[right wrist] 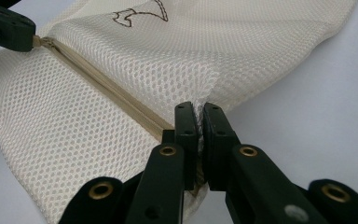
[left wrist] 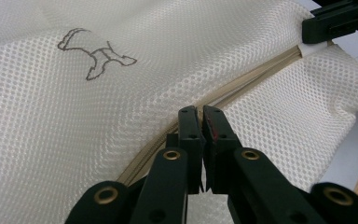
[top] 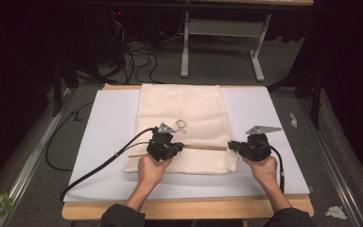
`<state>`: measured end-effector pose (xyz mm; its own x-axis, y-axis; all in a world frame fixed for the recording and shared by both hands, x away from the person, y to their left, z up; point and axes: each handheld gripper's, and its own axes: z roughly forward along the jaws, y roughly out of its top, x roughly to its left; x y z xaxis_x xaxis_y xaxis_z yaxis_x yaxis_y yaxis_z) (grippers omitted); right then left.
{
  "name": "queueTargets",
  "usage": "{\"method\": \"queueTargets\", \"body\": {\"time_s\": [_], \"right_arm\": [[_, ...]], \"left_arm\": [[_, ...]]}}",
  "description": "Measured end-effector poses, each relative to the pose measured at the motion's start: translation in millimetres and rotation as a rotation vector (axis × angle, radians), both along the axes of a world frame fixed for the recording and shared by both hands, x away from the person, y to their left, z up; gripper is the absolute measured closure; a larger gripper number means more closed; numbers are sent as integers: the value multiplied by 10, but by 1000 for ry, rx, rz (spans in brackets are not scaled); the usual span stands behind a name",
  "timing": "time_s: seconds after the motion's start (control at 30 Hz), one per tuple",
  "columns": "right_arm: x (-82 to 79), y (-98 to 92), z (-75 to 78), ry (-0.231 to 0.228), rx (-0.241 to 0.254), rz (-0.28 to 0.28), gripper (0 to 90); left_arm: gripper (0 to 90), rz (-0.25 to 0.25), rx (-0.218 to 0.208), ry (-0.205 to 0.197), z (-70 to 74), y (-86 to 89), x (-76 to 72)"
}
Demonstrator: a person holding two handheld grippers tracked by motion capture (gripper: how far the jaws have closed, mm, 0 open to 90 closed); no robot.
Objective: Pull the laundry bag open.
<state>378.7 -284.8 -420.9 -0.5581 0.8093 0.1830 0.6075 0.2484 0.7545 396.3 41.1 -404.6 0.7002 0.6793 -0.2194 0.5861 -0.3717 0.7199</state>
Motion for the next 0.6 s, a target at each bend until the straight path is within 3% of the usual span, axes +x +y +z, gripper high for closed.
{"method": "queueTargets", "body": {"time_s": [0.6], "right_arm": [[10,0,-4,-6,7,-2,872]], "left_arm": [[873,7,-24,-8,7,67,-13]]}}
